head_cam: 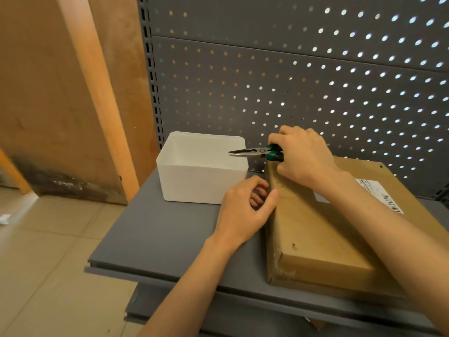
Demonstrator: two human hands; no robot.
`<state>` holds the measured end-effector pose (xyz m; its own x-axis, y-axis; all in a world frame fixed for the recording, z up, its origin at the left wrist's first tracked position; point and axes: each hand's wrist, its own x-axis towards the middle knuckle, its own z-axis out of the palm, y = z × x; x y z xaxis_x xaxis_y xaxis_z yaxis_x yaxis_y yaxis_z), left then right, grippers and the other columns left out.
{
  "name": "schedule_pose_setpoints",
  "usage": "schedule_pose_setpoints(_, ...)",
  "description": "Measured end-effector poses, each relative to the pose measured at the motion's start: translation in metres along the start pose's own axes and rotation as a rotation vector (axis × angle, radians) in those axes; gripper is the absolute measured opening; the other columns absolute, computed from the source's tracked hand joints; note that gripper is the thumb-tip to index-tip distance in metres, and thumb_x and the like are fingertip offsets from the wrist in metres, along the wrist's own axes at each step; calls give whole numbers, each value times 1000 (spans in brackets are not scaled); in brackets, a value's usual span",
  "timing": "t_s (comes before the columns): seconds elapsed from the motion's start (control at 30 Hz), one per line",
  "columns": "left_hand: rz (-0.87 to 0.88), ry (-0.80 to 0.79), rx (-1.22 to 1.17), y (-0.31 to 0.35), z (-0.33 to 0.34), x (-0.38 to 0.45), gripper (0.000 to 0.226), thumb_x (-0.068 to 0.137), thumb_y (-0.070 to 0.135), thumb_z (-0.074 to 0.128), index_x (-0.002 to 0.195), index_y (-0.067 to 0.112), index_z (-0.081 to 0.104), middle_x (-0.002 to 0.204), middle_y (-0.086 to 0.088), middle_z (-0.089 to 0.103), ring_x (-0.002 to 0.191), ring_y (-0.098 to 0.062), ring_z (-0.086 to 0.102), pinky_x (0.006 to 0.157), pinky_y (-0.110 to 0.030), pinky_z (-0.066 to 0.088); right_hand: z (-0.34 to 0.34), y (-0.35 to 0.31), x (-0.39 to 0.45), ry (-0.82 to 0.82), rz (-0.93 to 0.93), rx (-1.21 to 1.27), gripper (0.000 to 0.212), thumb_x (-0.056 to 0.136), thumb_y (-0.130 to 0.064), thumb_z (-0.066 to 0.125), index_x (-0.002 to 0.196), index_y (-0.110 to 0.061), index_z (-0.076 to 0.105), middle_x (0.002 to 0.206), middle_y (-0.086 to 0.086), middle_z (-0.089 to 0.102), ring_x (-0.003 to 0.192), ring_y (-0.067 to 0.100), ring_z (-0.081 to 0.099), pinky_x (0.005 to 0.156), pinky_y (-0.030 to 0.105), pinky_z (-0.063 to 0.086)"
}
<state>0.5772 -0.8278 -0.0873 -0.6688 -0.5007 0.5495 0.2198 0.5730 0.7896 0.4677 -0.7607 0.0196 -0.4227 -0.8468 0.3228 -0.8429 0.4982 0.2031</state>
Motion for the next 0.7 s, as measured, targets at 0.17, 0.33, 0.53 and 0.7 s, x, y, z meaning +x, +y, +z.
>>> schedule_pose_setpoints(0.17,8,-3,2,-1,0,0,39,81,49,51,89,13,62,76,0,64,66,-13,61,60,-31,53,2,0,1,6,28,21,29,81,-14,59,109,-18,56,102,4,53,94,24,50,85,35,36)
schedule_pose_setpoints(0.33,14,-5,13,-1,1,0,37,81,49,50,89,15,62,77,1,64,66,-13,61,60,-30,53,-1,3,-3,9,46,19,32,79,-12,58,110,-16,57,103,5,54,93,26,50,78,32,31)
schedule_pose_setpoints(0.53,22,-8,29,-2,0,1,37,82,49,49,89,15,62,76,1,64,67,-12,61,59,-25,53,-6,10,-11,-12,78,14,34,79,-14,59,112,-17,55,104,4,53,93,25,48,77,31,29)
schedule_pose_setpoints(0.7,38,-7,39,-2,0,1,35,82,49,49,86,17,61,73,2,64,66,-14,60,57,-17,48,-13,26,-23,15,120,33,33,78,-15,61,111,-17,56,100,2,52,82,18,39,73,29,28)
